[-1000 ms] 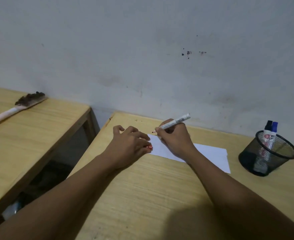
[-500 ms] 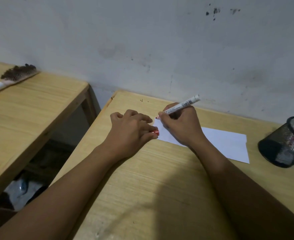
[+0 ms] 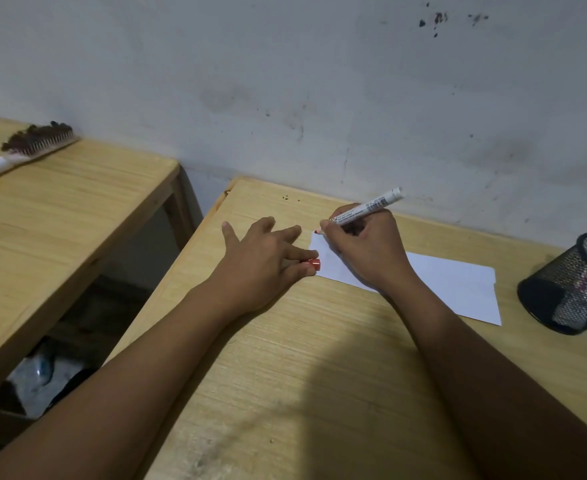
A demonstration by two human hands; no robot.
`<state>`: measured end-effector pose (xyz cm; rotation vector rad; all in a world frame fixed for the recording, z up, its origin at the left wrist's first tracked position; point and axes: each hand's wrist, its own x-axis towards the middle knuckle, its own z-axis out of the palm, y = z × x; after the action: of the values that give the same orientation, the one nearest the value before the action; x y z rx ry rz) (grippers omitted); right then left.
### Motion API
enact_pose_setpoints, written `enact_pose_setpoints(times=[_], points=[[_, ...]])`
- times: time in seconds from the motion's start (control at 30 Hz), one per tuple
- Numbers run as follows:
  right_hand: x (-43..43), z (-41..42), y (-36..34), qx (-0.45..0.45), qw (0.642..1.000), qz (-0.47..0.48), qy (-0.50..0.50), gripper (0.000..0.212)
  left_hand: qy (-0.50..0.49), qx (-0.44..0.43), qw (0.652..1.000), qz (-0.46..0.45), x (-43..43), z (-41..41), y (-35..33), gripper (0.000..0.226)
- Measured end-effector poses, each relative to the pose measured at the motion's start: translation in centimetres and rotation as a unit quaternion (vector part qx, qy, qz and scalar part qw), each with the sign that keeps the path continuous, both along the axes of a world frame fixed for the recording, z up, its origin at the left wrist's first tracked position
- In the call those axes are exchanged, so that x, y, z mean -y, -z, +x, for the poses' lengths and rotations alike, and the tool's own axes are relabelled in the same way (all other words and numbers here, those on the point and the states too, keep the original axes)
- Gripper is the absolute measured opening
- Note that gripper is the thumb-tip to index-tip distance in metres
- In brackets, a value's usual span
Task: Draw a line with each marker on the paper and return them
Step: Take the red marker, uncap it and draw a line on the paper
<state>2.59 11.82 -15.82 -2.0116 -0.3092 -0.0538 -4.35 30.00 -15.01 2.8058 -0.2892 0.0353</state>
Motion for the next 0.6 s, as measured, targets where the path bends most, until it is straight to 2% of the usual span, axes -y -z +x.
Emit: enact_pose_setpoints(times=[0.6], points=[[0.15,-0.63,-0.74,0.001,0.999,-0.005,-0.046,0.020,0.000,0.007,1.000,-0.007,-0.19,0.25,0.57,0.041]])
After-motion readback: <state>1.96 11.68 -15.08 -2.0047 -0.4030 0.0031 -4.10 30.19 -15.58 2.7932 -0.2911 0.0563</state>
